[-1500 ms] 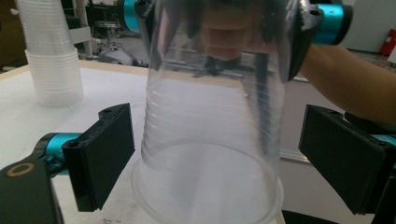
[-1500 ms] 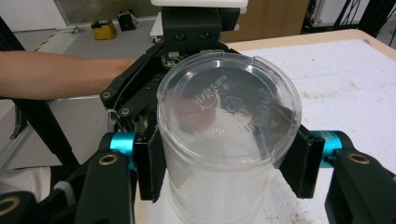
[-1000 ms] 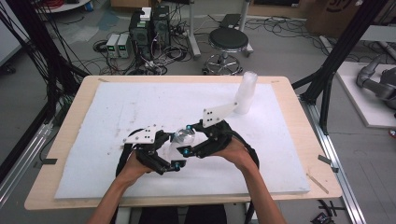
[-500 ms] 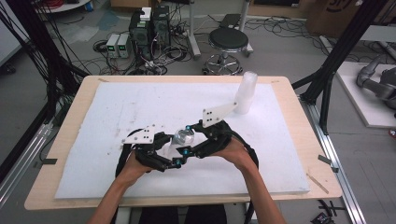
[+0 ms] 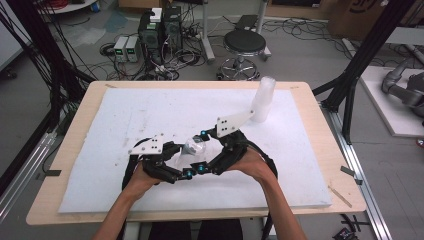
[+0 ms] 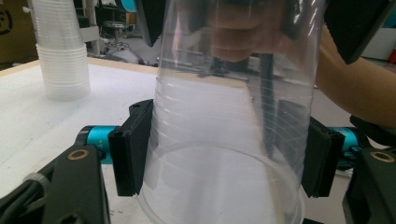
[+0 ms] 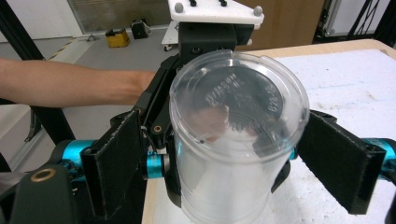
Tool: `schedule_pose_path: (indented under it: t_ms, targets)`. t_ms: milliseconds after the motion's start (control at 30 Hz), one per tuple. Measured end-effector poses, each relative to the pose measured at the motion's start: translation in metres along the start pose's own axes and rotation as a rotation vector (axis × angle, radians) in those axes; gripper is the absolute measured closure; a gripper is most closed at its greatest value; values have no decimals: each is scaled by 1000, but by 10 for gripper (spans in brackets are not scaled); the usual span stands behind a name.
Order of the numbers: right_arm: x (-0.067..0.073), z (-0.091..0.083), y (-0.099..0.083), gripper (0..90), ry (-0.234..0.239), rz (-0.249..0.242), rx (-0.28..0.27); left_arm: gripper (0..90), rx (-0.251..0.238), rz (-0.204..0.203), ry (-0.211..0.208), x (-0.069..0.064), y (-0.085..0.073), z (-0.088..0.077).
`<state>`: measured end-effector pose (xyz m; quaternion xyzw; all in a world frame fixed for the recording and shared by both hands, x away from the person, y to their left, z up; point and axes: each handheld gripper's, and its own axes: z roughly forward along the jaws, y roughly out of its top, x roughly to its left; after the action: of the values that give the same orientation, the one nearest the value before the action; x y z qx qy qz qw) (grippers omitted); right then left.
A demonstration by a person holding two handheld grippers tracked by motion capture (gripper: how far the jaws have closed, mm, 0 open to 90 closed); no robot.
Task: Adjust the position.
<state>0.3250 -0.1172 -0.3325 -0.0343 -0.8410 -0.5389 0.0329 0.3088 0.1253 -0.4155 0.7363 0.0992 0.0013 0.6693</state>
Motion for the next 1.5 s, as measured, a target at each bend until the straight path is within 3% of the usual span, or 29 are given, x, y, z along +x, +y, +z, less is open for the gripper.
schedule_pose_path:
  t_ms: [133, 400, 433, 533, 600, 633, 833, 967, 1067, 1233, 1267, 1500]
  targets:
    - [0, -1, -1, 145, -21, -1, 16, 307, 57, 11, 9, -2, 2, -5]
    - [7, -12, -7, 146, -69, -27, 125, 306, 333, 53, 26, -5, 25, -20]
    - [8, -13, -8, 145, -73, -32, 146, 306, 393, 66, 18, -6, 30, -20]
    - [10, -14, -9, 146, -99, -41, 231, 306, 507, 84, 2, -7, 38, -19]
    - [12, -14, -9, 146, -109, -50, 283, 306, 587, 106, 13, -8, 42, -16]
    - [12, -14, -9, 146, -114, -51, 300, 306, 651, 129, 19, -8, 44, -14]
    - [20, -9, -4, 146, -154, -97, 489, 306, 860, 157, 7, -7, 52, -2]
    - [24, -2, 1, 146, -159, -120, 586, 306, 920, 163, 5, -7, 57, 5]
    - [25, 1, 3, 147, -163, -119, 612, 306, 932, 164, 5, -6, 59, 9]
    - [22, 6, 3, 147, -149, -141, 593, 310, 941, 168, 1, -7, 58, 14]
    - [23, 7, 3, 147, -153, -119, 606, 310, 944, 169, -4, -6, 59, 14]
    - [21, 11, 1, 147, -144, -120, 590, 313, 949, 169, -17, -7, 58, 23]
